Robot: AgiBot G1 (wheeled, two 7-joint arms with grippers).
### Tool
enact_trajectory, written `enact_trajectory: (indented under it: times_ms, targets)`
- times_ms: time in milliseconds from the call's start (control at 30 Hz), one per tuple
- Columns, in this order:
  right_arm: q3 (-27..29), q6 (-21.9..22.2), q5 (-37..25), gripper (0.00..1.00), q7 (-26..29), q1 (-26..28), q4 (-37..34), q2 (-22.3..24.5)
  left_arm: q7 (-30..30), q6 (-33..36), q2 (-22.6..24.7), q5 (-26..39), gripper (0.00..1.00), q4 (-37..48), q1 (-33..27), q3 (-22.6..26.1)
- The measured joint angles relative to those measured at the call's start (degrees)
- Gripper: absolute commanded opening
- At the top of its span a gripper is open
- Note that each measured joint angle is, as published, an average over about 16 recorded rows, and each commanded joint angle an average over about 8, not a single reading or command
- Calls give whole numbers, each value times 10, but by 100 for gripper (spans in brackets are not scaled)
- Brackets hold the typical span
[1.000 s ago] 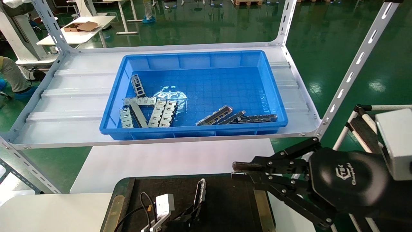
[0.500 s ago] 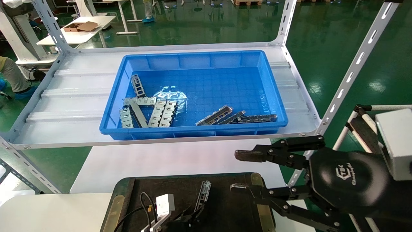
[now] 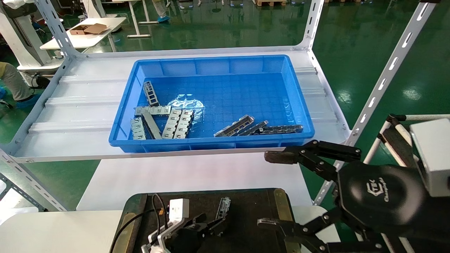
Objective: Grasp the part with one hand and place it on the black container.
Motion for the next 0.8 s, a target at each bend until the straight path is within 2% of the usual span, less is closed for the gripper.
enact_trajectory:
  times_ms: [333,800]
  targets:
    - [0,0,0,100,0,0,0,0,59,178,-36,25,100,48,-24,-52]
    - [0,0,0,100,0,0,0,0,209,471,-73,-13,100,174,-60,-133]
